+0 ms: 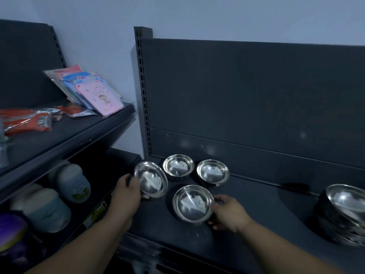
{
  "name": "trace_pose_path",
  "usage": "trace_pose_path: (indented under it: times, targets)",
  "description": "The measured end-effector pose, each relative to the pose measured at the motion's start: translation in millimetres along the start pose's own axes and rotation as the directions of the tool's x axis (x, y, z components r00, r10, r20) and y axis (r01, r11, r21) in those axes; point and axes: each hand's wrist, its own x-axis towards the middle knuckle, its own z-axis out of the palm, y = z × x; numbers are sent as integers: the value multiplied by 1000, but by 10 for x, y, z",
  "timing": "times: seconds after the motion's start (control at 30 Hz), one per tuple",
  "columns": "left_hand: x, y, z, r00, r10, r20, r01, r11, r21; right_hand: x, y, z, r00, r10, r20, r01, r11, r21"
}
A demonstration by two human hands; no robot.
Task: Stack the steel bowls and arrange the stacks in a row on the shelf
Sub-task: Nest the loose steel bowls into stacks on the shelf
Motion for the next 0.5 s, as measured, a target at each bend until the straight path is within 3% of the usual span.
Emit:
trace_pose_path:
  times: [0.13,0.3,0.5]
  targets:
    - [-207,291,184,996,76,36,-74,996,-42,-17,-8,-43,999,16,43,-17,1000,16]
    - [-394,284,469,980,47,192,-79,984,162,-48,12,-116,997,18,75,-22,998,58]
    - [-363,205,695,960,68,271,-200,844,497,-105,6,-167,997,-1,71,-12,984,178]
